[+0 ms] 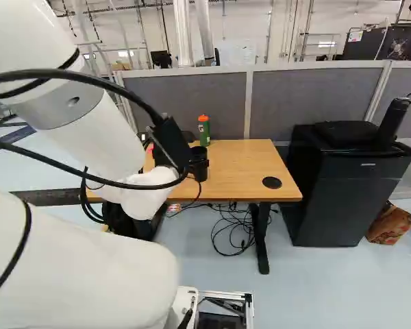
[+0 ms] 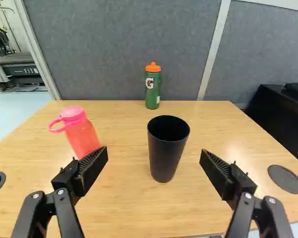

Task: Pick up the green bottle from the table

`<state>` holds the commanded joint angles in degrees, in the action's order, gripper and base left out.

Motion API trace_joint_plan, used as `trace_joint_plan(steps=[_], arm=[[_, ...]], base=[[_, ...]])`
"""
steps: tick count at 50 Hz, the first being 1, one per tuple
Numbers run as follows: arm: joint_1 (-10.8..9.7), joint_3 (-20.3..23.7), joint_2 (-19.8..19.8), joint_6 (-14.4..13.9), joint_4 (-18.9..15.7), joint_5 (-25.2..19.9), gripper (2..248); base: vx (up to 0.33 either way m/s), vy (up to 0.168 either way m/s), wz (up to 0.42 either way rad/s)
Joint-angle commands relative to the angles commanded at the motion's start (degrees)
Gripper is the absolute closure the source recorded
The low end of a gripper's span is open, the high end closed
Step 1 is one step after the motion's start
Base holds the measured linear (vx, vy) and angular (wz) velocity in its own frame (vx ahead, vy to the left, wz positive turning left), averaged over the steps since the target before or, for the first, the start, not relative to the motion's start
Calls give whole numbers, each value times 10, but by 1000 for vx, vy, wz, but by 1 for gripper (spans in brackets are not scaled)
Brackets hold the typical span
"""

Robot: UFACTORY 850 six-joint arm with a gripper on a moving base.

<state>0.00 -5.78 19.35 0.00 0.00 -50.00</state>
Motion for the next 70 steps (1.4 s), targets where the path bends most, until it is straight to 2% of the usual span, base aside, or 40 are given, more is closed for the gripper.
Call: trace_joint_plan(steps=[30, 70], arm=[[-7, -91, -57, 0, 0, 0, 3], [-43, -218, -137, 0, 0, 0, 3]], base=[[0, 0, 0], [0, 0, 0]])
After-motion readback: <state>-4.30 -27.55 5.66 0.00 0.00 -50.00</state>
